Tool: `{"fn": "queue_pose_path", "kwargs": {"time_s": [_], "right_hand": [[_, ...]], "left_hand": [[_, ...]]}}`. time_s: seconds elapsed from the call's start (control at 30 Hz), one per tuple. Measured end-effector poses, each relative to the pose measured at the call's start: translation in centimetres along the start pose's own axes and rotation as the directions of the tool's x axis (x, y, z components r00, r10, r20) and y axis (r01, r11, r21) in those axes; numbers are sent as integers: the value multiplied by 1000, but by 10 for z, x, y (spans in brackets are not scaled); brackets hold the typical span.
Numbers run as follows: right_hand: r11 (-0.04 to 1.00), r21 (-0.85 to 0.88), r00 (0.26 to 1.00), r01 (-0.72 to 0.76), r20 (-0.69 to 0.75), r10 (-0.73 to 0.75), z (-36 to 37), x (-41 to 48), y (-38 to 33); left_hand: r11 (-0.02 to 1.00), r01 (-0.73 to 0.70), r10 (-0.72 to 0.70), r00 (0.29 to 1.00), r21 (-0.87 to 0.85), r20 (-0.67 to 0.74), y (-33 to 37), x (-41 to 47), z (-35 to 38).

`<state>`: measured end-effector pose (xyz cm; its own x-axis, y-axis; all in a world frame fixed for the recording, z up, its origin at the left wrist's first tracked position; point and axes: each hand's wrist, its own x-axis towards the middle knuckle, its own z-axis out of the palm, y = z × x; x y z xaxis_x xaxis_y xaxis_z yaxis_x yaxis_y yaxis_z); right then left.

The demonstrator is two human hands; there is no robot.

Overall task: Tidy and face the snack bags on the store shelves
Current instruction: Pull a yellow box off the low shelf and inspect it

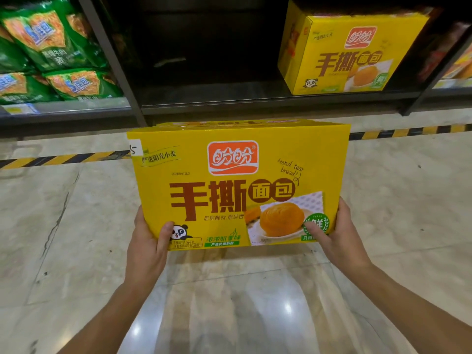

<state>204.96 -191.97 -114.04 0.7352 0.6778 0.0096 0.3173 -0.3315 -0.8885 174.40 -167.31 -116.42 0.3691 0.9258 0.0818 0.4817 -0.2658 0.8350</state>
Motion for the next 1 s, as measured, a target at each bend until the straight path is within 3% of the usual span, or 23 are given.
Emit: {"fn": "queue_pose_path", "kwargs": {"time_s": [0.13,0.47,0.7,0.87,1.0], "right_hand": [[998,-15,998,-68,8,68,2,-2,7],[945,-235,972,-229,-15,232,29,3,39],[930,-237,957,-281,5,290,36,17,43],[961,-42,953,-274,122,277,24,26,27],[940,242,970,-240,96,222,8,23,-3]], "left_hand": [[998,52,-53,998,40,40,-9,0,1],[965,158,-190,971,208,146,-40,2,8],[942,224,-263,956,251,133,-39,15,21],[940,288,-322,927,184,193,-27,30,14],[912,319,-274,942,-256,196,15,26,0]]}}
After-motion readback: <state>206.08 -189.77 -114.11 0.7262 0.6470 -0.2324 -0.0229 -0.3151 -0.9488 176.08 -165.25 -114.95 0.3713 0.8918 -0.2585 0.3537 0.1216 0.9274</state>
